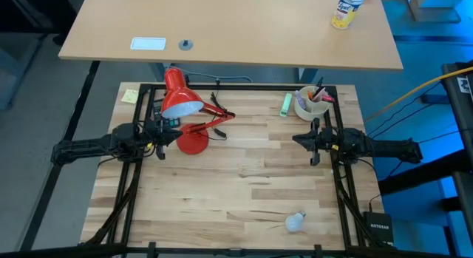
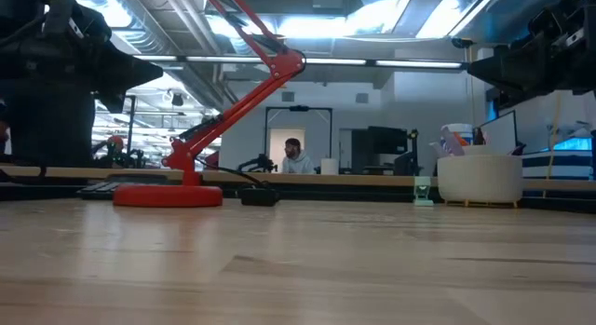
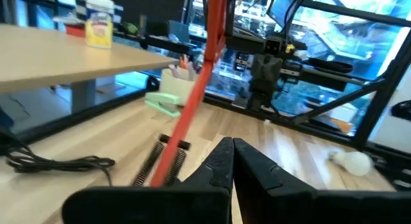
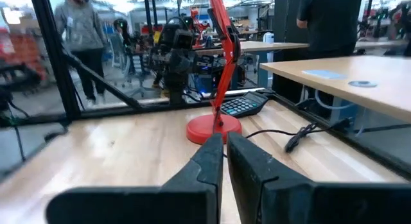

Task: Screw lightbulb
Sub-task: Insert the white lightbulb into the red desk lamp

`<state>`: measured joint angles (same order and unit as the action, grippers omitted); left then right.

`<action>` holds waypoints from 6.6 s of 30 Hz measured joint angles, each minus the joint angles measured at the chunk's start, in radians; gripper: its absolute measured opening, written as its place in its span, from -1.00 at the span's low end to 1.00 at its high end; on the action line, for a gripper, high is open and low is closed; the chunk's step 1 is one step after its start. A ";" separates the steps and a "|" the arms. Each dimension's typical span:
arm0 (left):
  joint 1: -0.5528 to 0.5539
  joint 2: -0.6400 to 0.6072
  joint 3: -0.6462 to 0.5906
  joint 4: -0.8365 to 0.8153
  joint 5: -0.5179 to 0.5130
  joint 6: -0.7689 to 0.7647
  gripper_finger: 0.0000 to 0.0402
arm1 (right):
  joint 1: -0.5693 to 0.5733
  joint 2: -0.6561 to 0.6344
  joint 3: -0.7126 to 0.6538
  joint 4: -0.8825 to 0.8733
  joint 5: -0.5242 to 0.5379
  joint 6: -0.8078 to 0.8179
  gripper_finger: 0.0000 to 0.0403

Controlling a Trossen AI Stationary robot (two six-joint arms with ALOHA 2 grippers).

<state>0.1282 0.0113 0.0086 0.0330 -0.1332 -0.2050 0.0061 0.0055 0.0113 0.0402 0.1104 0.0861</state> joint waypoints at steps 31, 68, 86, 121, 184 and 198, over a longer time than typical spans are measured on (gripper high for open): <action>-0.031 0.020 0.000 0.166 -0.086 -0.471 -1.00 | 0.000 0.000 0.000 0.043 -0.187 0.394 -0.86; -0.851 1.317 0.742 0.183 -0.482 -0.628 -1.00 | 0.216 0.406 0.168 0.308 -0.251 0.404 -0.86; -0.774 1.559 0.818 0.333 -0.435 -0.414 -1.00 | 0.705 1.012 0.750 -0.412 -0.138 0.541 -0.86; -0.776 1.672 0.911 0.349 -0.383 -0.416 -1.00 | 1.002 1.583 0.747 -0.411 0.058 0.489 0.17; -0.690 1.625 0.910 0.354 -0.345 -0.339 0.45 | 0.691 1.592 0.806 -0.091 0.273 0.490 -0.48; -0.663 1.625 0.910 0.327 -0.333 -0.430 0.68 | 0.693 1.592 0.806 -0.093 0.281 0.477 -0.47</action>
<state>-0.5344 1.6363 0.9184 0.3595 -0.4664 -0.6346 0.6991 1.5978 0.8173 -0.0528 0.3916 0.5632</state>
